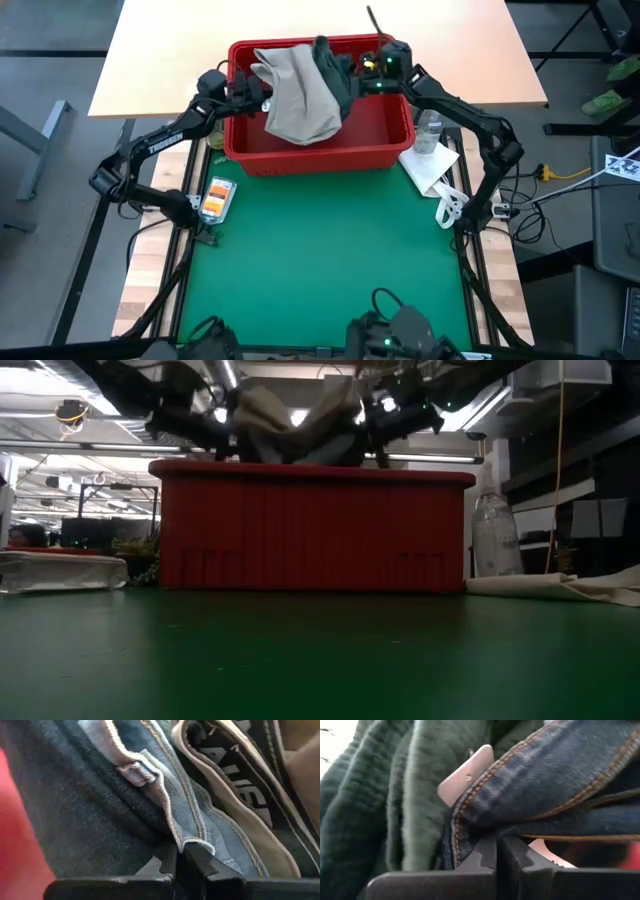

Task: Fold laundry
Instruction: Put the stack of colored folded clothes into the red laundry bin

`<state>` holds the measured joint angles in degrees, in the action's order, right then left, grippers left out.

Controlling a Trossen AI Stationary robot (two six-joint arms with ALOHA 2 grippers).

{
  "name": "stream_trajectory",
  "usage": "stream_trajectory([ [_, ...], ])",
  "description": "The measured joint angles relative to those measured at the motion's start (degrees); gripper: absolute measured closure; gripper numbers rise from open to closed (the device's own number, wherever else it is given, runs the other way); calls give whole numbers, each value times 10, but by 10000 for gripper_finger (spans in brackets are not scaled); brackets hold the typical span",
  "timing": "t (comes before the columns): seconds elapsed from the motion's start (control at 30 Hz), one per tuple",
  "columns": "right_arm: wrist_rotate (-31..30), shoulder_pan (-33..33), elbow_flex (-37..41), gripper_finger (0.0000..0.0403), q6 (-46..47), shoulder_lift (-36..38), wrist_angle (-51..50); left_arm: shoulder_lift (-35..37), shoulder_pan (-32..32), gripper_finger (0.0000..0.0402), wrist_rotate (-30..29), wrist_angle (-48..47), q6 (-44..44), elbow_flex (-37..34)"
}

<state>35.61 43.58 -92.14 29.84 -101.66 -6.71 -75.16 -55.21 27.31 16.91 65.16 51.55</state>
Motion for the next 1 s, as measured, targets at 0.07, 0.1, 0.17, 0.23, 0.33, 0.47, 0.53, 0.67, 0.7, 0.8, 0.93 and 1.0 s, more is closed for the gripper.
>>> stream_trajectory([
  [0.07,-9,10,1,401,-13,-8,-35,-20,-7,396,8,-1,-5,0],
  [0.1,-14,15,1,401,-21,-9,-51,-31,-9,396,8,-1,-9,0],
  [0.17,-24,24,1,401,-43,-11,-74,-53,-11,396,9,2,-16,0],
  [0.23,-30,32,1,401,-62,-13,-90,-79,-11,396,9,6,-27,0],
  [0.33,-34,43,1,401,-84,-22,-112,-117,-14,396,9,10,-41,0],
  [0.47,-60,46,1,401,-112,-39,-139,-155,-19,396,7,25,-45,0],
  [0.53,-65,45,1,401,-133,-52,-153,-164,-24,396,7,26,-47,2],
  [0.67,-78,49,1,401,-152,-84,-168,-167,-31,396,-7,22,-84,3],
  [0.7,-85,48,1,401,-153,-90,-171,-168,-34,396,-13,20,-91,3],
  [0.8,-96,54,1,401,-155,-103,-173,-169,-44,396,-29,18,-105,3],
  [0.93,-114,56,1,395,-173,-112,-176,-169,-48,394,-57,19,-130,2],
  [1.0,-141,56,1,383,-184,-112,-176,-169,-51,386,-66,19,-133,2],
])
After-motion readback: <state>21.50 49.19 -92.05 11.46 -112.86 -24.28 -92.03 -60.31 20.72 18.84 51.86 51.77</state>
